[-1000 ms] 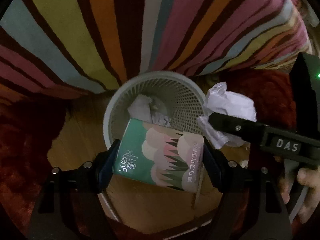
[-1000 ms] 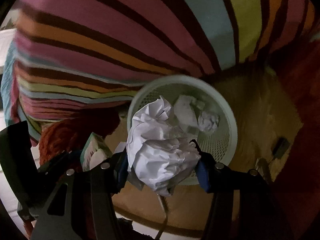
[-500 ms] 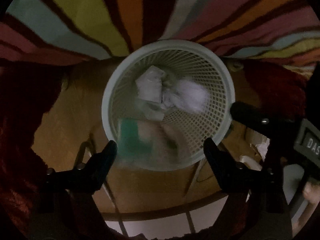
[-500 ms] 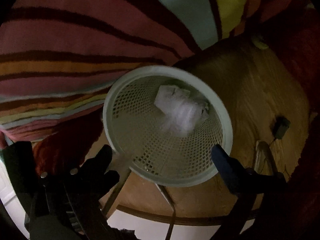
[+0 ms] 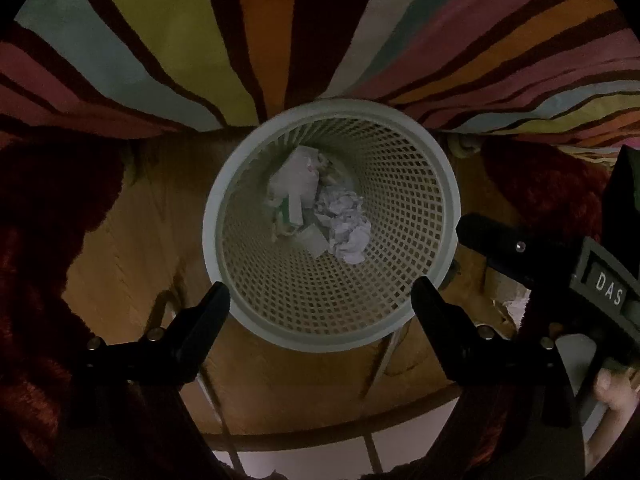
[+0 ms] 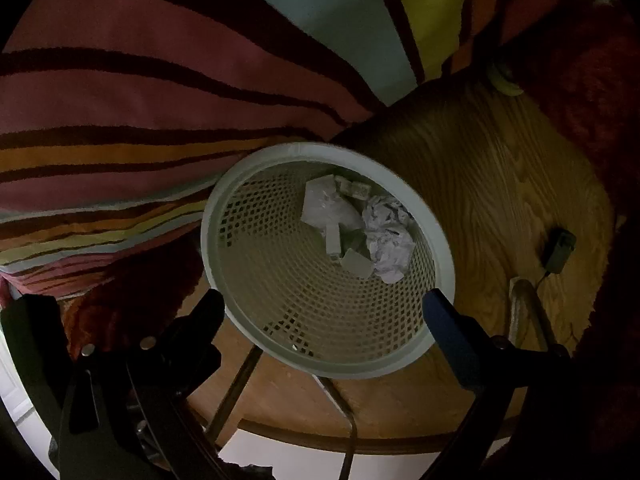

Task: Collect trash
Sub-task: 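Open both tools to drop the tissue pack and paper into the wastebasket, then raise both tools back toward the boxes on the bed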

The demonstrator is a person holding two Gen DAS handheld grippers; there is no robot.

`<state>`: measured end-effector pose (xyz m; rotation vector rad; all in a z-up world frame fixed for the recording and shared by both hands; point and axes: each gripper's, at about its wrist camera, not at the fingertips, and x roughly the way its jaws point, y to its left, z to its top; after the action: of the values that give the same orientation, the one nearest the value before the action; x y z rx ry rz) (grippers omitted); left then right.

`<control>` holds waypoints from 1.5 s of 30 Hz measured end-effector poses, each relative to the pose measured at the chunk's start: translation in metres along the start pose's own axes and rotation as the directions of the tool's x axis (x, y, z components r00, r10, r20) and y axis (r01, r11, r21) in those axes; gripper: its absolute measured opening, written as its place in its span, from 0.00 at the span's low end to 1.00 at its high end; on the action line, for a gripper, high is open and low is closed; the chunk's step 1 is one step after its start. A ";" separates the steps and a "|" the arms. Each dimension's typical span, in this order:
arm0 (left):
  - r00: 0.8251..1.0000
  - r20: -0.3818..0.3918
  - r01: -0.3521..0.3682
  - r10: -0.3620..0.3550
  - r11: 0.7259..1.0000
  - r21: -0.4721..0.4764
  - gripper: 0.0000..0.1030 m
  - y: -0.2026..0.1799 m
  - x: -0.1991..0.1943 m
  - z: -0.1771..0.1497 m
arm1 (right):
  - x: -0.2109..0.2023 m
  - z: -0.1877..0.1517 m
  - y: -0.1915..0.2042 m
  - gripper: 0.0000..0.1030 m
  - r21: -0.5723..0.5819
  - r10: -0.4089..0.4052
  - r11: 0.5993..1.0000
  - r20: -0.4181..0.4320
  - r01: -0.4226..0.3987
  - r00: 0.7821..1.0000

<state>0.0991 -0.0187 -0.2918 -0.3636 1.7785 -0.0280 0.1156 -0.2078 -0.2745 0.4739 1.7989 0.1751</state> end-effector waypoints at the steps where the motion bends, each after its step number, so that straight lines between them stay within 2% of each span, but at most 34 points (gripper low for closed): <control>1: 1.000 0.005 -0.002 0.002 1.000 0.002 0.87 0.000 0.001 0.000 | -0.001 0.000 -0.001 0.92 0.002 0.003 1.000 0.003 -0.003 1.000; 8: 0.997 0.067 -0.025 0.023 0.999 0.031 0.87 0.001 -0.012 -0.005 | -0.005 -0.002 0.001 0.92 -0.001 0.008 1.000 0.024 -0.008 1.000; 17: 0.985 0.163 -0.056 0.047 0.997 0.053 0.87 -0.002 -0.036 -0.014 | -0.021 -0.009 0.006 0.92 -0.027 0.015 1.000 0.086 -0.013 0.996; 22: 0.964 0.256 -0.079 0.066 0.996 0.038 0.87 -0.001 -0.056 -0.021 | -0.037 -0.014 0.013 0.92 -0.065 0.039 0.997 0.148 -0.030 0.988; 28: 0.936 0.348 -0.076 0.061 0.997 0.028 0.87 0.004 -0.083 -0.032 | -0.066 -0.022 0.022 0.92 -0.128 0.080 0.991 0.265 -0.047 0.961; 31: 0.922 0.384 -0.068 0.052 0.997 0.028 0.87 0.005 -0.097 -0.036 | -0.082 -0.026 0.025 0.92 -0.161 0.112 0.985 0.324 -0.062 0.940; 34: 0.905 0.423 -0.070 0.053 0.997 0.026 0.87 0.008 -0.112 -0.041 | -0.102 -0.031 0.031 0.92 -0.217 0.149 0.974 0.389 -0.066 0.909; 37: 0.881 0.471 -0.055 0.040 0.998 0.018 0.87 0.011 -0.132 -0.044 | -0.130 -0.037 0.043 0.92 -0.298 0.174 0.954 0.484 -0.026 0.858; 38: 0.873 0.487 -0.046 0.033 0.999 0.015 0.87 0.013 -0.138 -0.044 | -0.140 -0.039 0.048 0.92 -0.328 0.181 0.945 0.520 0.000 0.835; 42: 0.827 0.562 -0.016 0.013 1.000 0.000 0.87 0.016 -0.171 -0.043 | -0.171 -0.048 0.075 0.92 -0.453 0.217 0.883 0.625 0.123 0.750; 45: 0.789 0.614 0.035 -0.022 0.999 -0.010 0.87 0.018 -0.196 -0.038 | -0.182 -0.052 0.097 0.92 -0.527 0.230 0.820 0.658 0.221 0.717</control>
<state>0.0964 0.0424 -0.1004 -0.3631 1.1207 0.0813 0.1263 -0.1874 -0.0631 0.0645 0.9023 0.4653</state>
